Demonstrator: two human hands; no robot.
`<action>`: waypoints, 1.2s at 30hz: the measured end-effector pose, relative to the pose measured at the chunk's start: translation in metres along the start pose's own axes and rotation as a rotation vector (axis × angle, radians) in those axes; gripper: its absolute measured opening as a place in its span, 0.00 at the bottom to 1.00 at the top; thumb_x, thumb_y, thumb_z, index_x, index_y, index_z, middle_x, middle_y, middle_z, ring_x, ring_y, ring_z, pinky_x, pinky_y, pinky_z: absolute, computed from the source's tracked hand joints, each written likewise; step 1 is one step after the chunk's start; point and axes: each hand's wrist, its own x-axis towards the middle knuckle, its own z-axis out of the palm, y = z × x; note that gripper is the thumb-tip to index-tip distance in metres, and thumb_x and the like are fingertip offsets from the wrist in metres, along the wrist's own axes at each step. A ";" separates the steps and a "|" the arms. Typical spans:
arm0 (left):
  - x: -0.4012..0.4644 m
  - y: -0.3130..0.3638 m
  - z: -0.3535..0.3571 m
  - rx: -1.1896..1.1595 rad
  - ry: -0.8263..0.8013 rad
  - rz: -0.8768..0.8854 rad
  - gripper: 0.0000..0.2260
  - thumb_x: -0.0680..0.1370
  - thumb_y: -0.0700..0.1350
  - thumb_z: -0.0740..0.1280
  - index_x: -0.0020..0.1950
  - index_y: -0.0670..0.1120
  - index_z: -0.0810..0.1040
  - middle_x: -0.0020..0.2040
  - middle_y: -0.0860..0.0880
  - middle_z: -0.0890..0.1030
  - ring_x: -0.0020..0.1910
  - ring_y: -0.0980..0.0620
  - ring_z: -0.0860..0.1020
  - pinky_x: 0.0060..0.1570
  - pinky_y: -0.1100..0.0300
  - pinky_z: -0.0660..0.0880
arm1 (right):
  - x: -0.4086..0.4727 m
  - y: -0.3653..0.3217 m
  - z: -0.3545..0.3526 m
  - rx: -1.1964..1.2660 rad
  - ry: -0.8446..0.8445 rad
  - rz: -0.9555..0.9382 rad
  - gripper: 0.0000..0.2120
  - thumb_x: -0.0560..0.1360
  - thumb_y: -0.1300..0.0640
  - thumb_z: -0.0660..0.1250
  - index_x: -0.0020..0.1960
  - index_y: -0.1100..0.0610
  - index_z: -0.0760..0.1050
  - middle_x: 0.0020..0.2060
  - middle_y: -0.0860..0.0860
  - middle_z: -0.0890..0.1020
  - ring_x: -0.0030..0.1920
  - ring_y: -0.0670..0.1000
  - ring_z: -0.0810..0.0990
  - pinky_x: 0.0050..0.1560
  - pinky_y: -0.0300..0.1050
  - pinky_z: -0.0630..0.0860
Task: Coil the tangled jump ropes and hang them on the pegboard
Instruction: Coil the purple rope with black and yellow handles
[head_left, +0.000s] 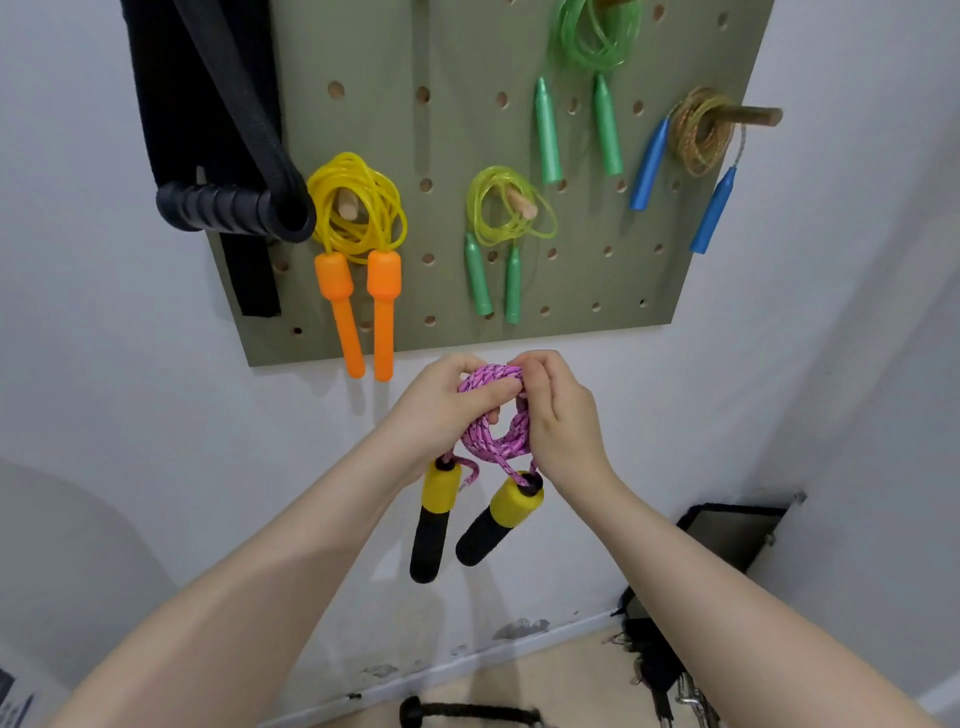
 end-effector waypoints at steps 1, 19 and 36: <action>0.003 0.002 0.001 0.039 0.032 0.054 0.07 0.75 0.49 0.68 0.48 0.48 0.73 0.30 0.52 0.77 0.29 0.55 0.74 0.33 0.60 0.71 | 0.003 -0.002 -0.001 0.010 0.009 0.011 0.12 0.81 0.54 0.53 0.48 0.57 0.73 0.33 0.48 0.76 0.33 0.43 0.72 0.36 0.39 0.69; 0.056 0.113 -0.037 0.287 0.445 0.647 0.11 0.74 0.44 0.68 0.55 0.50 0.71 0.42 0.52 0.81 0.39 0.54 0.80 0.42 0.51 0.78 | 0.128 -0.096 -0.041 0.033 -0.134 -0.436 0.11 0.79 0.59 0.59 0.61 0.52 0.73 0.50 0.40 0.78 0.50 0.35 0.77 0.54 0.33 0.73; 0.142 0.205 -0.102 0.511 0.815 0.749 0.11 0.77 0.41 0.63 0.59 0.45 0.73 0.48 0.50 0.78 0.45 0.53 0.75 0.42 0.67 0.65 | 0.267 -0.182 -0.011 -0.350 0.016 -0.686 0.14 0.80 0.54 0.56 0.64 0.55 0.71 0.56 0.56 0.75 0.57 0.55 0.74 0.51 0.40 0.65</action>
